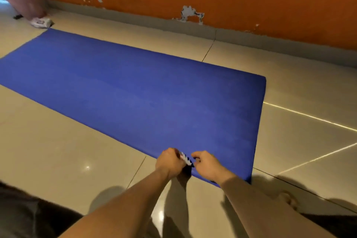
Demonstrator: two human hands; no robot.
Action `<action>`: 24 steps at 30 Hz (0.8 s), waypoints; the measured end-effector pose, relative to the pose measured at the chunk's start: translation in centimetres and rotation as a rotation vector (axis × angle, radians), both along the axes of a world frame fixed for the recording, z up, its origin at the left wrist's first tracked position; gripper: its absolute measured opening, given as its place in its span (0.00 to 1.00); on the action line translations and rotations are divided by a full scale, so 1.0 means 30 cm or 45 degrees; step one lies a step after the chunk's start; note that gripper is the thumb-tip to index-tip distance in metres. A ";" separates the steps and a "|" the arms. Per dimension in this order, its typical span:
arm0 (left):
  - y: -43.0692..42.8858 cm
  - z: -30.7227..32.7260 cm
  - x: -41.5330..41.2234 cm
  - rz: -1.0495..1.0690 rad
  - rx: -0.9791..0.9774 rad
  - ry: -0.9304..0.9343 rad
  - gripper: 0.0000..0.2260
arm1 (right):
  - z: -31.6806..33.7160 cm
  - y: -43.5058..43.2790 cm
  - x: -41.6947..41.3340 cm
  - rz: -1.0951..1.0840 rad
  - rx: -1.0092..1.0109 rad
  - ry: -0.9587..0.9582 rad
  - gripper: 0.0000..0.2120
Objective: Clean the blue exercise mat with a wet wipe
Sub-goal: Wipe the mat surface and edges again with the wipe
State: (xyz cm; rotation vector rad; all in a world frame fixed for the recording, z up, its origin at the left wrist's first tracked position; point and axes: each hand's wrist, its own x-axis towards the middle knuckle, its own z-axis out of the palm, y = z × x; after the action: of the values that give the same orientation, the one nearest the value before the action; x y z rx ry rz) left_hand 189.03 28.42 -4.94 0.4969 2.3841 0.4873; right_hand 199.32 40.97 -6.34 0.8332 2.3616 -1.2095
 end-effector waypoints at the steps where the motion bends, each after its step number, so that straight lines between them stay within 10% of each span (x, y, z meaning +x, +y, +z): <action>1: 0.021 0.034 -0.012 0.104 0.071 -0.106 0.07 | 0.018 -0.009 0.005 -0.038 -0.043 0.024 0.12; 12: 0.152 0.216 -0.146 0.415 0.504 -0.294 0.02 | 0.189 0.092 -0.184 -0.506 -0.155 0.323 0.14; 24: -0.021 -0.013 -0.761 -0.623 -0.544 0.405 0.27 | -0.021 0.333 -0.419 -0.508 0.467 -0.008 0.03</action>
State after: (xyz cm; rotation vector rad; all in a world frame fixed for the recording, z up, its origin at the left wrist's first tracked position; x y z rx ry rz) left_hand 166.20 27.79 -5.32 0.9717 2.4386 -0.3363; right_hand 186.73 50.97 -6.98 1.4802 2.5277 -0.9055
